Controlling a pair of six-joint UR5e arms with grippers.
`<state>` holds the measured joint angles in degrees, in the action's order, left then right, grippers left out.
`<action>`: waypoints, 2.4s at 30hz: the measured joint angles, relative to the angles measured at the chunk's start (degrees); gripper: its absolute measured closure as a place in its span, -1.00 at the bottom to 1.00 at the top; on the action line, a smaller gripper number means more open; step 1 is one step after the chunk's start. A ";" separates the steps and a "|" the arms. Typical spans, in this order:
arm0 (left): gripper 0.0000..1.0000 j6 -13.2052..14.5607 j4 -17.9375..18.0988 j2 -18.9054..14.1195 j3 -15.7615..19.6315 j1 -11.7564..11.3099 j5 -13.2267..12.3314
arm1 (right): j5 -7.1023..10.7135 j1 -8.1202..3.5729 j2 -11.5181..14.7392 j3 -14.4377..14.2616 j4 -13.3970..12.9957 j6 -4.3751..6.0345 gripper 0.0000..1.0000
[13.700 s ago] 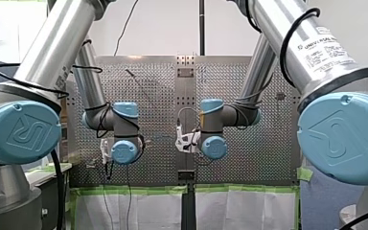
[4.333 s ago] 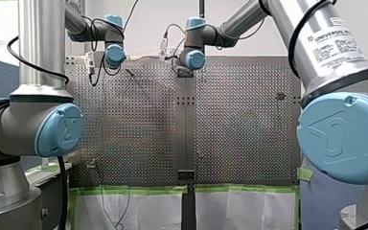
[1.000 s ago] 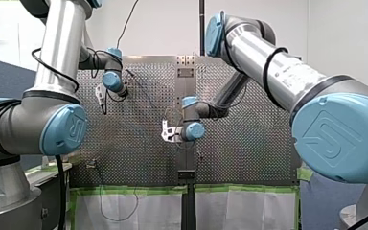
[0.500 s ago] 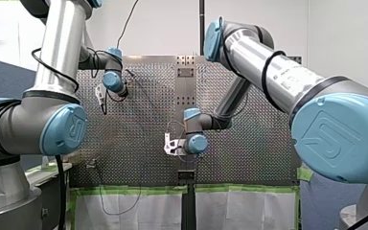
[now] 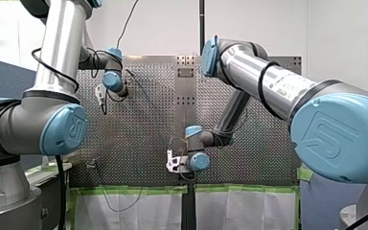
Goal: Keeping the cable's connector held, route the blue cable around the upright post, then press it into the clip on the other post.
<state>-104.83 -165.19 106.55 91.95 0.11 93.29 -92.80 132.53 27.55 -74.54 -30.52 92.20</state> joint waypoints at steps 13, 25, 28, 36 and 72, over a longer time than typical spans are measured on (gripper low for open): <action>-0.51 -0.02 -0.13 0.00 -0.03 0.08 0.16 | -1.92 -1.11 -5.50 -3.24 -6.60 1.33 1.00; -0.51 -0.01 -0.22 0.00 -0.02 0.17 0.52 | -3.52 -4.17 -6.83 -7.56 -12.47 3.91 1.00; -0.51 -0.01 -0.26 -0.01 -0.01 0.19 0.52 | -3.55 -5.09 -6.88 -8.88 -14.11 4.38 1.00; -0.51 -0.02 -0.44 -0.01 -0.01 0.23 0.54 | -3.48 -6.92 -7.07 -12.42 -18.22 4.76 1.00; -0.51 -0.10 -1.43 -0.01 -0.02 0.26 2.79 | -1.35 -11.92 -2.59 -29.43 -35.33 3.70 1.00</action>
<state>-104.93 -166.63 106.55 91.93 0.36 96.09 -94.15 120.60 24.96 -103.97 -65.84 95.89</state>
